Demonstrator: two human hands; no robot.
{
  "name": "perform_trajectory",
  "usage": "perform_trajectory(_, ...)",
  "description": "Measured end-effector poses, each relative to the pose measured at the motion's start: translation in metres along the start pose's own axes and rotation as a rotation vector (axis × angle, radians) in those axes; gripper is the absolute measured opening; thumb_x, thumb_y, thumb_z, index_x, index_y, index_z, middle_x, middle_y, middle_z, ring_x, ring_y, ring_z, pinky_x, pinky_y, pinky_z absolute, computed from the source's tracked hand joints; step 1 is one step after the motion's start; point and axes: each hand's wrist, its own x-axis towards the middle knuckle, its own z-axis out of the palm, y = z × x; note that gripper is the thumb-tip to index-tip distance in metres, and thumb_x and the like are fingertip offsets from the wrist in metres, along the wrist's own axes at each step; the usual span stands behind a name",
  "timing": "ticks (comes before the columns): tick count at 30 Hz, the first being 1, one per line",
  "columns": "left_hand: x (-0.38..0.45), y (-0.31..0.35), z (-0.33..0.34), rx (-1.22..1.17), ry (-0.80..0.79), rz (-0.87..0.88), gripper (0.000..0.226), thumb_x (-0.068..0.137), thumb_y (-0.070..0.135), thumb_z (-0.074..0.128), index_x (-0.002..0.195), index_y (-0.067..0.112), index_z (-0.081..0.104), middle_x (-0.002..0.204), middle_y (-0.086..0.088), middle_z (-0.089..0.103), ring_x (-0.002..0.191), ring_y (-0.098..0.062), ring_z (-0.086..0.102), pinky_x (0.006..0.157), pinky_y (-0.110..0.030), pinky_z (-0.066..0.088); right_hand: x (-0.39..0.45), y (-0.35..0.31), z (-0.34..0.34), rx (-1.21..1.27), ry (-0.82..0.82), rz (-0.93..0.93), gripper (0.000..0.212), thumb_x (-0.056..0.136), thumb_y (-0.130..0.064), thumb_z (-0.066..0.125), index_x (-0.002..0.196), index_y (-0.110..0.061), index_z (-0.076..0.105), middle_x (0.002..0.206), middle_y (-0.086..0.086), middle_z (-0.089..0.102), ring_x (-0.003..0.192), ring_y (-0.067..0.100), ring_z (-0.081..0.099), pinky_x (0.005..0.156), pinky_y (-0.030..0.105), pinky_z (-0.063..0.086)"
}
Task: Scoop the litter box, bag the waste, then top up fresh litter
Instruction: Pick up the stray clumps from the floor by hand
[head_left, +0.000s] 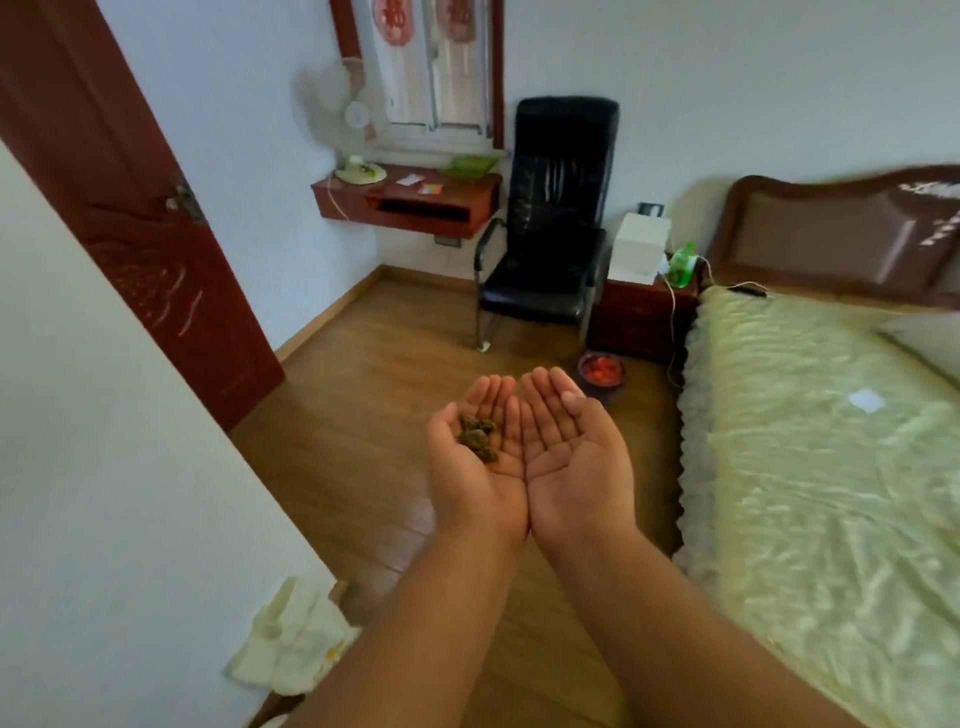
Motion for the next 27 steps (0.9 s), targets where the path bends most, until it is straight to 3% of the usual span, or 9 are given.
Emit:
perform_trajectory(9, -0.022, -0.024, -0.005, 0.102, -0.038, -0.243, 0.042, 0.104, 0.027, 0.047, 0.123, 0.000, 0.072, 0.122, -0.020, 0.074, 0.115, -0.031, 0.072, 0.111, -0.045, 0.051, -0.035, -0.003, -0.021, 0.085, 0.158, -0.214, 0.029, 0.101, -0.014, 0.053, 0.125, -0.006, 0.068, 0.114, 0.012, 0.076, 0.102, 0.024, 0.075, 0.074, 0.030, 0.062)
perform_trajectory(14, -0.024, -0.030, 0.002, 0.124, -0.049, -0.301, 0.041, 0.104, 0.025, 0.046, 0.123, -0.001, 0.072, 0.124, -0.020, 0.074, 0.116, -0.031, 0.072, 0.111, -0.043, 0.051, -0.038, -0.010, -0.024, 0.118, 0.168, -0.272, 0.026, 0.100, -0.010, 0.056, 0.120, -0.003, 0.070, 0.114, 0.015, 0.076, 0.103, 0.027, 0.075, 0.086, 0.034, 0.057)
perform_trajectory(27, 0.043, -0.075, 0.060, 0.190, -0.066, -0.251, 0.042, 0.106, 0.027, 0.043, 0.123, 0.002, 0.073, 0.121, -0.018, 0.075, 0.116, -0.029, 0.072, 0.106, -0.040, 0.054, 0.049, -0.069, -0.023, 0.138, 0.137, -0.264, 0.027, 0.099, -0.010, 0.056, 0.123, -0.002, 0.069, 0.115, 0.015, 0.075, 0.105, 0.027, 0.074, 0.090, 0.035, 0.056)
